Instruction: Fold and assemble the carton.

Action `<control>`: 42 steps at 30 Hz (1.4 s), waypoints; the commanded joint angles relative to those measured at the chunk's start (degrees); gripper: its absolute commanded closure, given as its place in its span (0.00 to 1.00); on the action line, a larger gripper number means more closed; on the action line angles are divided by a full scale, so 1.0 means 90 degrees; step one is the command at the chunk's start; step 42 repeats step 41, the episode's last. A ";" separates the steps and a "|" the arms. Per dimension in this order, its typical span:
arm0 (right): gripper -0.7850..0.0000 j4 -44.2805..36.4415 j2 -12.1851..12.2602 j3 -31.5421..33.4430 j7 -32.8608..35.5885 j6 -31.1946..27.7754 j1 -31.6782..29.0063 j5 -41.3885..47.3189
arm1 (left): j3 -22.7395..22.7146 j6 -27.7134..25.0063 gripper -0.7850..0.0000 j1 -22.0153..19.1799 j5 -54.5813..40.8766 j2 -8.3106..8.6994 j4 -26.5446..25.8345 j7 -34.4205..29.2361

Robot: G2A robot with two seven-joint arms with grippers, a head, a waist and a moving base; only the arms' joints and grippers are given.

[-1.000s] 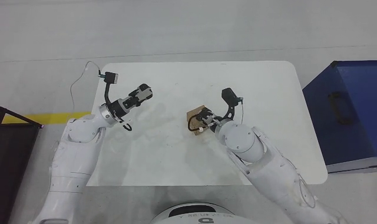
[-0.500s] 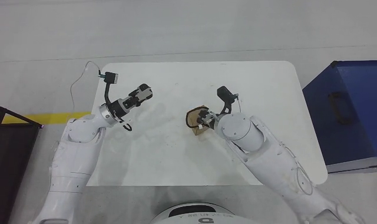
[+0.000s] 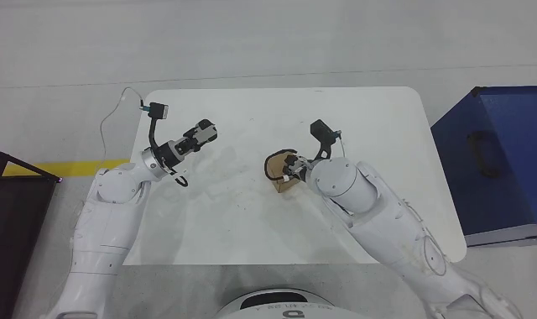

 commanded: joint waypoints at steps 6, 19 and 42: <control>1.00 0.0204 -0.0033 -0.0111 -0.0016 0.0004 0.0092 0.0020 | 0.0000 0.0000 0.00 0.0000 0.0000 0.0000 0.0000 0.0000; 1.00 0.0178 -0.0063 -0.0108 -0.0146 0.0004 0.0079 0.0017 | 0.0000 0.0000 0.00 0.0000 0.0000 0.0000 0.0000 0.0000; 0.30 -0.1301 0.0042 0.0477 -0.0689 0.0004 -0.0710 -0.0332 | 0.0000 0.0000 0.00 0.0000 0.0000 0.0000 0.0000 0.0000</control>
